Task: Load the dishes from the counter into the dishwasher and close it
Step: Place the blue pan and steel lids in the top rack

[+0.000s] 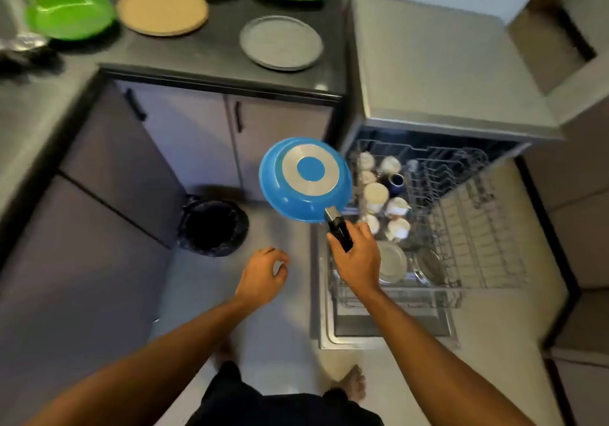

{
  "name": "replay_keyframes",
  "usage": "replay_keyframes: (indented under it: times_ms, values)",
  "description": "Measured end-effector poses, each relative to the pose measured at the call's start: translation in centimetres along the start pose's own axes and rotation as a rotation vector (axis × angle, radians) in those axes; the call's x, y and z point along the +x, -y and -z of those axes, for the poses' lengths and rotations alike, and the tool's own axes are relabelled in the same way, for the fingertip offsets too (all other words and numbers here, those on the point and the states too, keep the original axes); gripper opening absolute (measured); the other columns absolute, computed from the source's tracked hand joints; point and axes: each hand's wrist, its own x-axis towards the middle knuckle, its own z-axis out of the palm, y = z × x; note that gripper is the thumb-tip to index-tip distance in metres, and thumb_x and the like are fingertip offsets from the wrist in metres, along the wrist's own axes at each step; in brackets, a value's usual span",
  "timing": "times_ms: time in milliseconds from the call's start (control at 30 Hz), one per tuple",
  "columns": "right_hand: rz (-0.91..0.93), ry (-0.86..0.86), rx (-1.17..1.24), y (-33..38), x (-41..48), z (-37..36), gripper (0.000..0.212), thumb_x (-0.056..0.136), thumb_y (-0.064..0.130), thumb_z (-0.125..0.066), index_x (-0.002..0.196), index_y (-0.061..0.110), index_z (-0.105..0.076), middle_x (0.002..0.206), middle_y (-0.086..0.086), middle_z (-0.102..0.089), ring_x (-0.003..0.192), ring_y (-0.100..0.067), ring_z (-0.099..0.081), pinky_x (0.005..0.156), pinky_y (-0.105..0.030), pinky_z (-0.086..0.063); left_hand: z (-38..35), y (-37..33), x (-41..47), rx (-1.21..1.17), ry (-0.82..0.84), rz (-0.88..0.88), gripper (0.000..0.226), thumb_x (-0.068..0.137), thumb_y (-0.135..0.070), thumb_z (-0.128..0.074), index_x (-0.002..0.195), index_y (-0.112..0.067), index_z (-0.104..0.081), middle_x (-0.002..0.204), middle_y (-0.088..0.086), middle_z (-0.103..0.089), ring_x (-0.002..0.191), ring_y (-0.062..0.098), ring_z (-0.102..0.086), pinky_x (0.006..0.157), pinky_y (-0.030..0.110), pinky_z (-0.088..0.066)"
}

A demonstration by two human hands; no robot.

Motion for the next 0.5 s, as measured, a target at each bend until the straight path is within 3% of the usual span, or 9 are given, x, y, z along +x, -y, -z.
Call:
replay_keyframes:
  times_ms: [233,400,500]
  values:
    - [-0.219,-0.048,0.082,-16.6,-3.2,10.4,0.021,0.09,0.036,-0.07,0.104,0.02,-0.069,0.09,0.006,-0.052,0.079,-0.015,-0.057,0.067,-0.033,-0.047,-13.6,-10.3,0.9,0.14,0.164,0.002,0.018,0.085,-0.015,-0.066,0.101,-0.02,-0.07,0.105,0.002,-0.064,0.098,0.026,-0.059,0.086,0.027,-0.039]
    - [-0.343,-0.037,0.05,-24.5,-1.7,16.2,0.02,0.089,0.036,-0.072,0.096,0.017,-0.068,0.091,0.004,-0.053,0.08,-0.02,-0.059,0.065,-0.035,-0.049,-19.9,-16.5,2.3,0.214,0.227,0.077,0.028,0.083,-0.02,-0.068,0.111,-0.02,-0.07,0.115,0.006,-0.064,0.108,0.032,-0.056,0.091,0.036,-0.045]
    - [-0.369,-0.018,-0.013,-28.0,0.4,17.9,0.024,0.09,0.035,-0.071,0.1,0.014,-0.069,0.092,0.0,-0.054,0.081,-0.023,-0.06,0.064,-0.03,-0.041,-23.0,-19.0,3.6,0.26,0.277,0.061,0.032,0.083,-0.023,-0.068,0.114,-0.019,-0.067,0.12,0.004,-0.063,0.111,0.03,-0.055,0.091,0.036,-0.046]
